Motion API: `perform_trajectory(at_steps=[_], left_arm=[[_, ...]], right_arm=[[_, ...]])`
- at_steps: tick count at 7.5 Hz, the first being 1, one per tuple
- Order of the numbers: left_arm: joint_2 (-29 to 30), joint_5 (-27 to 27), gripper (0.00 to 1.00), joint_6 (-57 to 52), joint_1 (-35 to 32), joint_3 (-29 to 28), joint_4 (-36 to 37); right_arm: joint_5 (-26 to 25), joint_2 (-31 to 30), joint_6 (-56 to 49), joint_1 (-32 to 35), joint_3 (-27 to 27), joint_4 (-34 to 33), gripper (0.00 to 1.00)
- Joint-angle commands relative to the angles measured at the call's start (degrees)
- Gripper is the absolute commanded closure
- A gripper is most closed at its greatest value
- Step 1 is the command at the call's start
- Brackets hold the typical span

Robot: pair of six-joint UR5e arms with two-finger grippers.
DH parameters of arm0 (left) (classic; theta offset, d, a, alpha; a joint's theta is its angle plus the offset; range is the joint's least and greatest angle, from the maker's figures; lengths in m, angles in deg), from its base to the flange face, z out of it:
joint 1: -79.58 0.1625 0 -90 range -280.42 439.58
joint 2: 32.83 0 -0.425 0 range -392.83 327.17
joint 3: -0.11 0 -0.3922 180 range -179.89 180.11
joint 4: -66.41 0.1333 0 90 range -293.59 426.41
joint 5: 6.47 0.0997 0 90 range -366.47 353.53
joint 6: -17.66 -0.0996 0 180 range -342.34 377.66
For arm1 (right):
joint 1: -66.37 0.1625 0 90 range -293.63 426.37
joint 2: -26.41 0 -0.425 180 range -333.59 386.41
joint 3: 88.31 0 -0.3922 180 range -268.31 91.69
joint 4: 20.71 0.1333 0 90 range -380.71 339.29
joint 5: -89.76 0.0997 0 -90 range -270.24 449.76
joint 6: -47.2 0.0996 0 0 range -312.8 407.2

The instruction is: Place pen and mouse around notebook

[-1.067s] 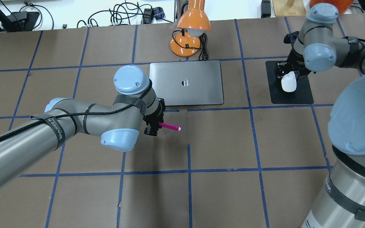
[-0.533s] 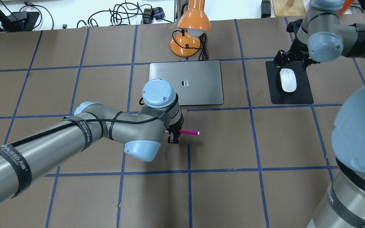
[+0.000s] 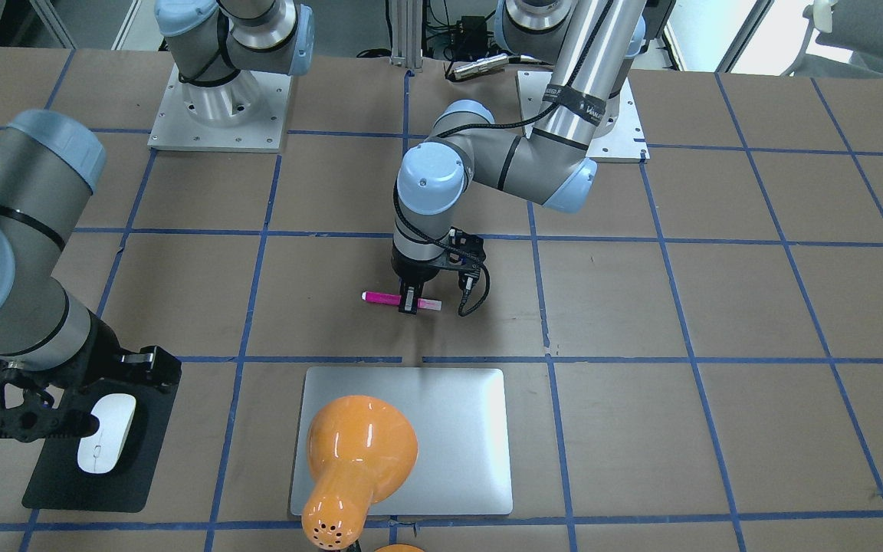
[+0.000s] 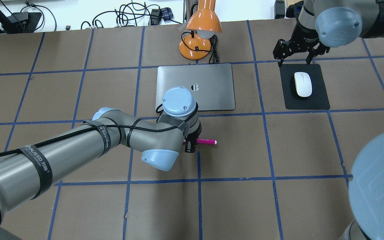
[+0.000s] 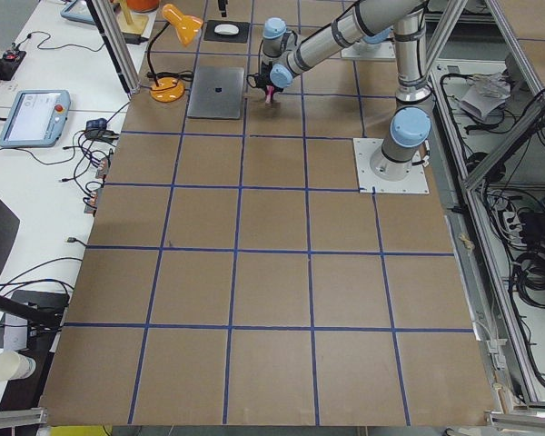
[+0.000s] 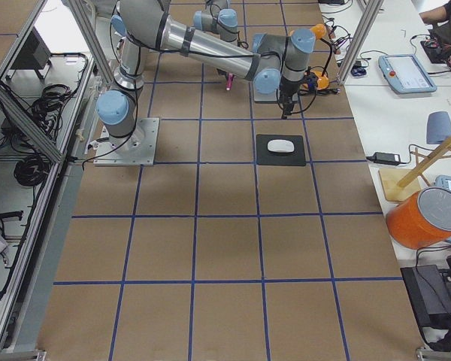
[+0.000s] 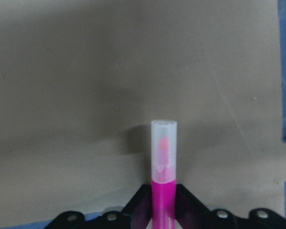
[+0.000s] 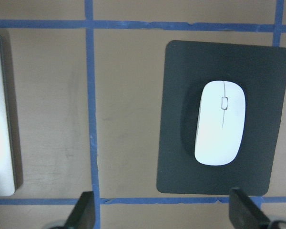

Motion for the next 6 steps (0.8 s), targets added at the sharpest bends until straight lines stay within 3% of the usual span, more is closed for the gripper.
perform_trajectory(at_steps=[1,2,3,4,6], left_arm=[[-1.5,0.24,0.0,-0.4,0.59,0.05,-0.49],[-3.16,0.41,0.0,-4.67,1.12,-1.34,-2.76],[-6.14,0.42,0.0,-15.5,3.04,-3.01,-7.82],[-10.0,0.42,0.0,-29.53,4.88,-5.37,-17.88],[-18.69,0.68,0.0,-50.74,11.02,-9.42,-37.67]], right_arm=[[-0.11,-3.75,3.82,4.78,-0.33,3.03,0.0],[0.06,-6.11,5.5,5.68,0.02,6.44,0.0],[0.41,-10.66,7.26,7.43,0.54,12.73,0.0],[1.55,-14.45,7.97,9.97,0.81,17.58,0.0],[0.77,-18.51,6.58,8.95,0.99,21.13,0.0]])
